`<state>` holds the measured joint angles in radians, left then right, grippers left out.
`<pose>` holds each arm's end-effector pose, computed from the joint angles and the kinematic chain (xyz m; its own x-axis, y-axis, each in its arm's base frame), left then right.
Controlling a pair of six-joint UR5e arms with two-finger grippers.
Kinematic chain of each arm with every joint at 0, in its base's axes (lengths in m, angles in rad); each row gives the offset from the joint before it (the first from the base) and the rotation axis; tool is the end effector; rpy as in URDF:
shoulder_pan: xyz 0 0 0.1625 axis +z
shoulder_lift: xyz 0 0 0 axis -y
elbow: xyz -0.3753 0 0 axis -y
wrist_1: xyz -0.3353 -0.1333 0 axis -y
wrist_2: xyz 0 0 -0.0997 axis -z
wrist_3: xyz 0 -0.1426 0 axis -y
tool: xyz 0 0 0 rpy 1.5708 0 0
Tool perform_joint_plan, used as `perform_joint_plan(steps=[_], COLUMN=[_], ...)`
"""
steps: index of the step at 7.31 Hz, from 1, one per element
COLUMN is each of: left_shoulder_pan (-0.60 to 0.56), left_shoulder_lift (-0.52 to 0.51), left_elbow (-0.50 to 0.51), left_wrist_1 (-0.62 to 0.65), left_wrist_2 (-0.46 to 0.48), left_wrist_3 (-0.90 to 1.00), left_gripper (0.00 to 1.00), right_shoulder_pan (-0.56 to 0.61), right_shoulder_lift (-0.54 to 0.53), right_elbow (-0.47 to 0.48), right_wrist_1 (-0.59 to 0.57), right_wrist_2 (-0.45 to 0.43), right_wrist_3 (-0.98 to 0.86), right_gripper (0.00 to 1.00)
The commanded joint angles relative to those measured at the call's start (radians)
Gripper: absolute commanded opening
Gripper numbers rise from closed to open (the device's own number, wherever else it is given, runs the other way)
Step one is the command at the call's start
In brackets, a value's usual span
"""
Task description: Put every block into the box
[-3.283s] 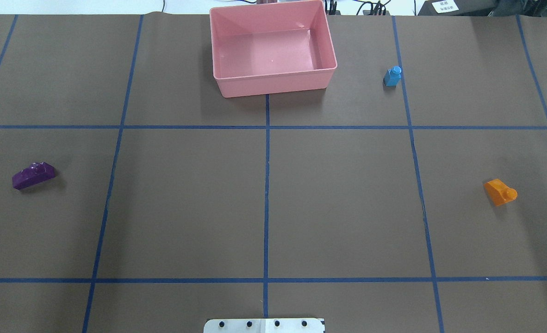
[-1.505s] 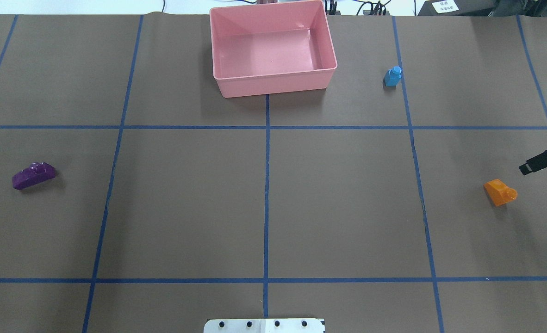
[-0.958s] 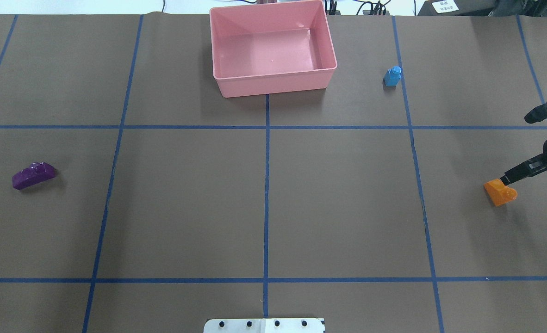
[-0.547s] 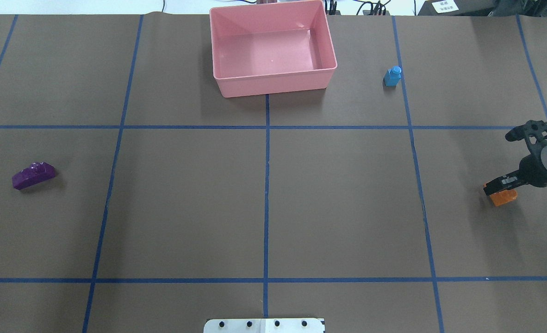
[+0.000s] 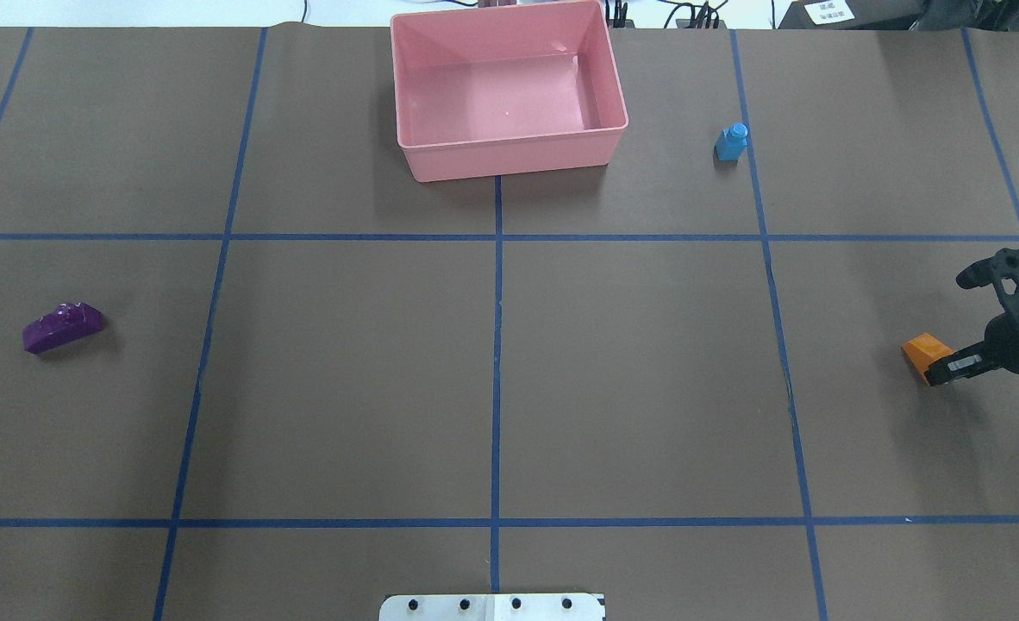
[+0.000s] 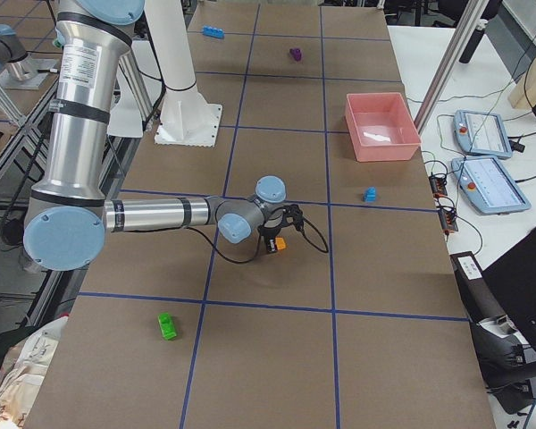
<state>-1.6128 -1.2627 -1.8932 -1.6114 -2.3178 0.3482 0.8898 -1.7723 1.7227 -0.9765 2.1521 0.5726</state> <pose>-0.0501 -0.3249 0.6143 0.7049 0.3465 -0.6190 -0.2113 0.9355 0.2831 -0.2134 -0.3507 0.5971 0.6869 -0.2680 0.6755 0.1978 0.9634 0.1810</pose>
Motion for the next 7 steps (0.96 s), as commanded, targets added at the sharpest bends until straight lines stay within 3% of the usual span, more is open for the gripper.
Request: perform_joint_plan(steps=[1, 3, 4, 7], left_shoulder_pan=[0.001, 0.001, -0.001, 0.002], left_shoulder_lift=[0.0, 0.0, 0.0, -0.001], left_elbow=[0.002, 0.002, 0.002, 0.002], left_wrist_1=[0.001, -0.001, -0.001, -0.007], left_wrist_2=[0.0, 0.0, 0.0, -0.002], left_wrist_3=[0.0, 0.002, 0.002, 0.002], left_gripper=[1.0, 1.0, 1.0, 1.0], right_shoulder_pan=[-0.005, 0.03, 0.049, 0.054], right_shoulder_lift=[-0.003, 0.013, 0.084, 0.438], right_elbow=[0.023, 0.07, 0.077, 0.061], right_wrist_1=[-0.01, -0.01, -0.019, -0.29], right_wrist_2=[-0.005, 0.002, 0.0, -0.005], right_wrist_3=[0.0, 0.003, 0.016, 0.12], right_gripper=[0.0, 0.0, 0.0, 0.0])
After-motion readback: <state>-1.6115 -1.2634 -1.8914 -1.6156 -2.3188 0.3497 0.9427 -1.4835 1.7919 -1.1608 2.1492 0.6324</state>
